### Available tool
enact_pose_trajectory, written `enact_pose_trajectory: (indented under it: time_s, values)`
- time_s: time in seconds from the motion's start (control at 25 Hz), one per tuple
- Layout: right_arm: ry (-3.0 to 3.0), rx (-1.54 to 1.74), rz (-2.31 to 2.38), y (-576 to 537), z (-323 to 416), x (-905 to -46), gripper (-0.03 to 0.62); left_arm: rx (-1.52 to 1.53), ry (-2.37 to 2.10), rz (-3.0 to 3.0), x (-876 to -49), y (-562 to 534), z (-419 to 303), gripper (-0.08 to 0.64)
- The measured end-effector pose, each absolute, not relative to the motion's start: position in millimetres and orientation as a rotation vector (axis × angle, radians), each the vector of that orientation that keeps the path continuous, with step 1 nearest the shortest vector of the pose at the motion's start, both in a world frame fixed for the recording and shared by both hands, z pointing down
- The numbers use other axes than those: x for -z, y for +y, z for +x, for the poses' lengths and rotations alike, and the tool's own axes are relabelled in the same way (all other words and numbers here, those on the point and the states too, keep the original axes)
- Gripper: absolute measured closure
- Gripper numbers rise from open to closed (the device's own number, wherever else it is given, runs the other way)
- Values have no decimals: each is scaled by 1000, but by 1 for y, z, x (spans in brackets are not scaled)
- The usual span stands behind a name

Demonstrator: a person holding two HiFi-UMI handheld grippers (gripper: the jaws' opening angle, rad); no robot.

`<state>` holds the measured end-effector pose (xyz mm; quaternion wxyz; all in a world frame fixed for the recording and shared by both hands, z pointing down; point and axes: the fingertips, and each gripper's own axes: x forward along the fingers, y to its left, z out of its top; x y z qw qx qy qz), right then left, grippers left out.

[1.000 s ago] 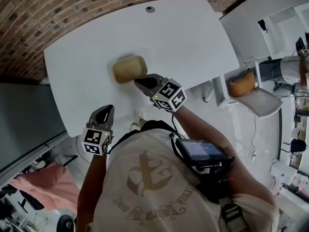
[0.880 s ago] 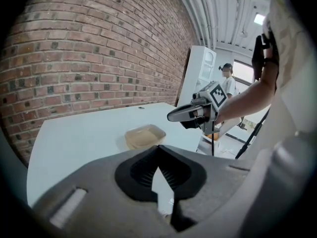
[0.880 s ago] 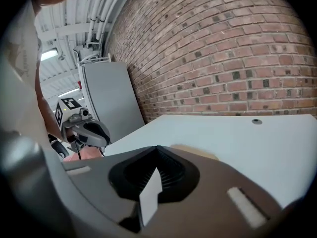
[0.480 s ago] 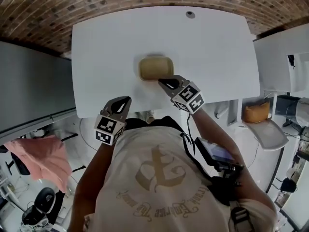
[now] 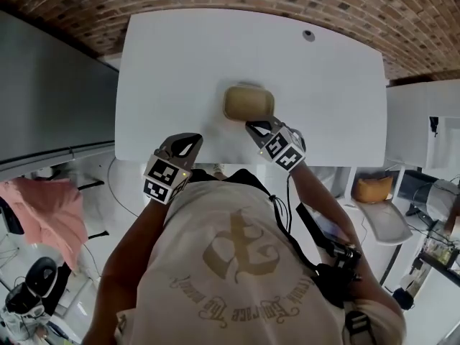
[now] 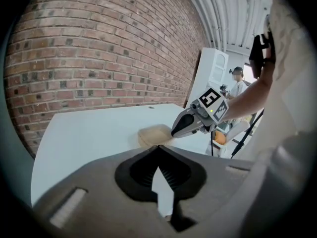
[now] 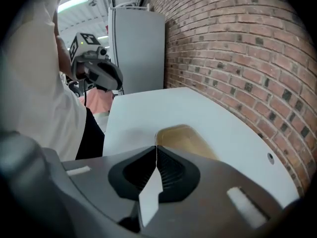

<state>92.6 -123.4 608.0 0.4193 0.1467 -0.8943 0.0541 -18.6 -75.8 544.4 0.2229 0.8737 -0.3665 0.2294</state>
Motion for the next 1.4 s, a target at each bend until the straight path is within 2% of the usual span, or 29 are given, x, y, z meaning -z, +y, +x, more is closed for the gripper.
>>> enact_pose_trajectory:
  time_s: [0.64, 1.4]
  values:
    - [-1925, 45, 194, -127, 92, -643, 526, -552, -999, 2407, -549, -89, -43, 557]
    - [-1817, 80, 275, -133, 94, -645, 563, -572, -935, 2442, -551, -98, -62, 557]
